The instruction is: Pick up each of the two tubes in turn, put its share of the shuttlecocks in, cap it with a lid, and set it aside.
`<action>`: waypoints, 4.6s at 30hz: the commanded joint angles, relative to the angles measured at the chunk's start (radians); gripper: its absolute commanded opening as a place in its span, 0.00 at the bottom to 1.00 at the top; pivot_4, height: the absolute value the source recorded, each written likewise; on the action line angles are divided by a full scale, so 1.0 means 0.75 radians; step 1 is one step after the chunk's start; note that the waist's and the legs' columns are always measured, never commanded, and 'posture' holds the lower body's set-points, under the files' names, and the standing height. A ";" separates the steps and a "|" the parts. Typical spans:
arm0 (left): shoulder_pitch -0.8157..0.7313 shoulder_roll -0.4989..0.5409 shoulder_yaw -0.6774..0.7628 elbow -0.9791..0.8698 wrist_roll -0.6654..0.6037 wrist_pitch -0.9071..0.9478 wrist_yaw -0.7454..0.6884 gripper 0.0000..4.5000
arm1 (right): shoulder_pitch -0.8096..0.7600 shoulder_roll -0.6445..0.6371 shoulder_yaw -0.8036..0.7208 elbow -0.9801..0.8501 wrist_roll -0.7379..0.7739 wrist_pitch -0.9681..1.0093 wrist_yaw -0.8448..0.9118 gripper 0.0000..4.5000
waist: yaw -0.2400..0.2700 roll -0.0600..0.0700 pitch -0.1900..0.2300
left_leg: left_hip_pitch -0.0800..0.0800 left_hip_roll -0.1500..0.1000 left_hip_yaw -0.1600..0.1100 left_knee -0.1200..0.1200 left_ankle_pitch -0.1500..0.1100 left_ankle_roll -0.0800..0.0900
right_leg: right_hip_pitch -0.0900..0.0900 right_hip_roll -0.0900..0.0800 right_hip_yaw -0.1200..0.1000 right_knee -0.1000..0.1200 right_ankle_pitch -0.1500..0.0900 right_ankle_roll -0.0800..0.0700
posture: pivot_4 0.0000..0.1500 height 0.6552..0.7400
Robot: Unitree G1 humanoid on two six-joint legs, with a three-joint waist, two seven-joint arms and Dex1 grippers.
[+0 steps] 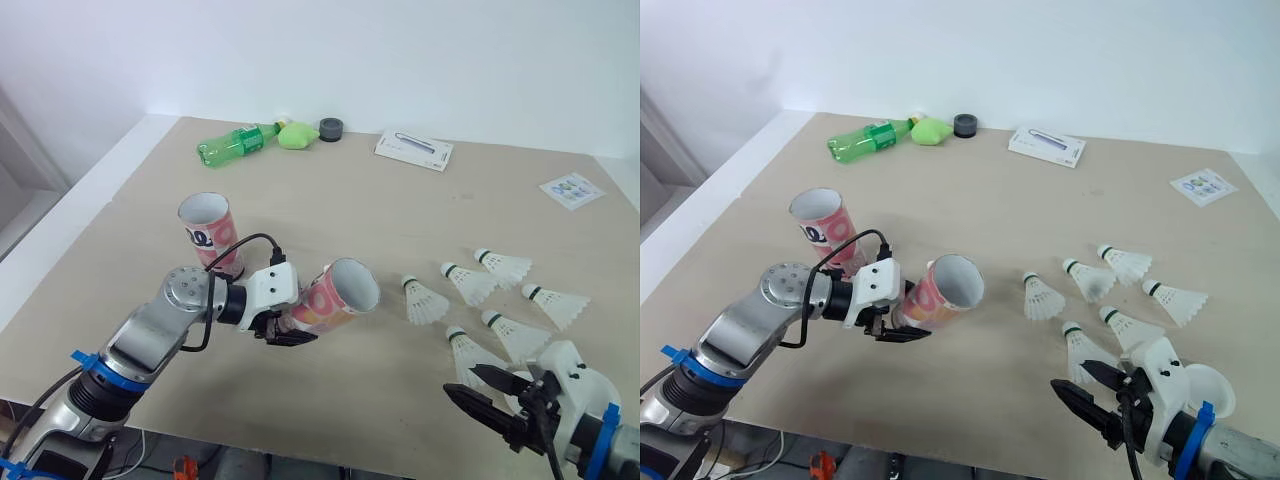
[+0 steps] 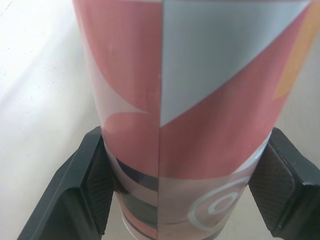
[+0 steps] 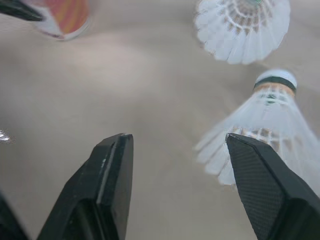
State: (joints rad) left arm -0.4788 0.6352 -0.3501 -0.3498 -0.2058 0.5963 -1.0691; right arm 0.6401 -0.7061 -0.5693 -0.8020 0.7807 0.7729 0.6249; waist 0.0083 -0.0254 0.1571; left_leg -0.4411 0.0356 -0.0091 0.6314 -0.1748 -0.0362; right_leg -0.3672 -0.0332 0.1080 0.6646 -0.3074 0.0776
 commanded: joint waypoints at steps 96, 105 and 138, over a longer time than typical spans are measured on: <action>-0.112 -0.113 -0.110 0.238 0.127 -0.111 -0.040 0.74 | -0.829 -0.510 0.158 0.136 -0.022 0.095 0.506 0.98 | 0.002 0.000 0.000 | -0.003 -0.011 -0.005 0.003 0.007 0.011 | 0.005 -0.011 -0.009 -0.001 0.010 0.008 | 1.00 0.87; -0.113 -0.110 -0.111 0.225 0.129 -0.104 -0.037 0.74 | -0.684 -0.335 0.345 0.199 -0.204 0.058 0.270 0.98 | 0.000 0.000 0.000 | -0.002 -0.010 -0.004 0.004 0.011 0.011 | 0.003 -0.010 -0.007 -0.001 0.007 0.010 | 1.00 0.87; -0.123 -0.107 -0.108 0.206 0.135 -0.094 -0.026 0.74 | -1.068 -0.143 0.649 0.566 -0.459 0.022 0.097 0.00 | -0.001 -0.001 0.001 | -0.003 -0.010 -0.004 0.002 0.011 0.011 | 0.002 -0.009 -0.006 -0.001 0.009 0.007 | 1.00 0.87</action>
State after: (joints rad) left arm -0.5817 0.5572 -0.3958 -0.1966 -0.1238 0.5108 -1.0942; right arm -0.1609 -0.7933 -0.0498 -0.3507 0.4448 0.8075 0.6935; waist 0.0075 -0.0259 0.1577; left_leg -0.4435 0.0279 -0.0122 0.6330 -0.1668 -0.0280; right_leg -0.3657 -0.0403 0.1033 0.6638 -0.3009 0.0825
